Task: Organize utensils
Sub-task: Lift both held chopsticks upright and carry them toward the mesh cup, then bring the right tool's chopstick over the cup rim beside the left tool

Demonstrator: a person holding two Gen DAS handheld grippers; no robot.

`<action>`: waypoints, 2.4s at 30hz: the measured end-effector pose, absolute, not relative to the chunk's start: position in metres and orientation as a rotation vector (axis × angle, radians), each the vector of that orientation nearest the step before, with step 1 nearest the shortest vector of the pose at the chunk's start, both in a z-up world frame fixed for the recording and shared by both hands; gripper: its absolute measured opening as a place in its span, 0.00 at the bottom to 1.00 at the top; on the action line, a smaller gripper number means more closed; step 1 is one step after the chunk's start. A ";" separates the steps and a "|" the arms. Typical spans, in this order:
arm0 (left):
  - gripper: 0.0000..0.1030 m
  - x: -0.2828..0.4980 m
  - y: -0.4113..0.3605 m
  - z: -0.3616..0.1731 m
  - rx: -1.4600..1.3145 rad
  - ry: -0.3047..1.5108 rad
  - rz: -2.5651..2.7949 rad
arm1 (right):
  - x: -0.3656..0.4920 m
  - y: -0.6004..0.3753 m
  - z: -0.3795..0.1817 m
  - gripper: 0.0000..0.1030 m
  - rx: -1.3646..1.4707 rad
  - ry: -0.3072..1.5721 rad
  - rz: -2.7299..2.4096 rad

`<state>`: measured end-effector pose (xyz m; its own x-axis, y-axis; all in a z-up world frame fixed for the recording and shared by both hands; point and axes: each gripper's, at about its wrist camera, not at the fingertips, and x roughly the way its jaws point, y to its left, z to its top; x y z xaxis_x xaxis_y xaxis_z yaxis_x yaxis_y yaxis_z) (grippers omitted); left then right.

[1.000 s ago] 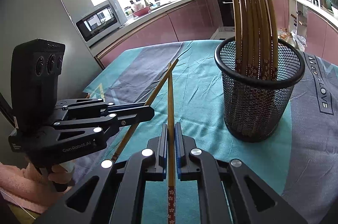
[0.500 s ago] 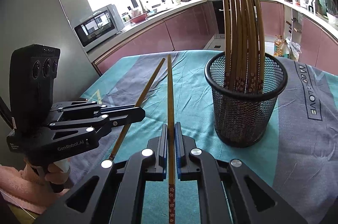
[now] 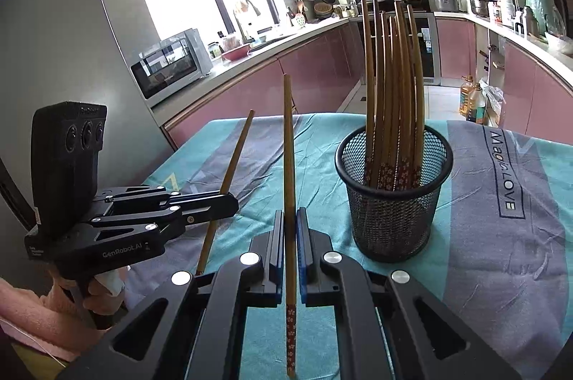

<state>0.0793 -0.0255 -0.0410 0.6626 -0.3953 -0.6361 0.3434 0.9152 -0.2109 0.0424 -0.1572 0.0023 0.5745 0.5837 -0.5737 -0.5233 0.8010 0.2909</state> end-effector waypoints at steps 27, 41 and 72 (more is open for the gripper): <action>0.07 0.071 -0.033 -0.013 -0.083 0.658 -0.471 | 0.032 -0.178 0.027 0.05 0.120 0.620 0.648; 0.07 0.072 -0.037 -0.002 -0.075 0.622 -0.485 | 0.033 -0.186 0.043 0.05 0.118 0.585 0.629; 0.07 0.076 -0.040 0.025 -0.062 0.576 -0.524 | 0.037 -0.193 0.069 0.06 0.099 0.543 0.604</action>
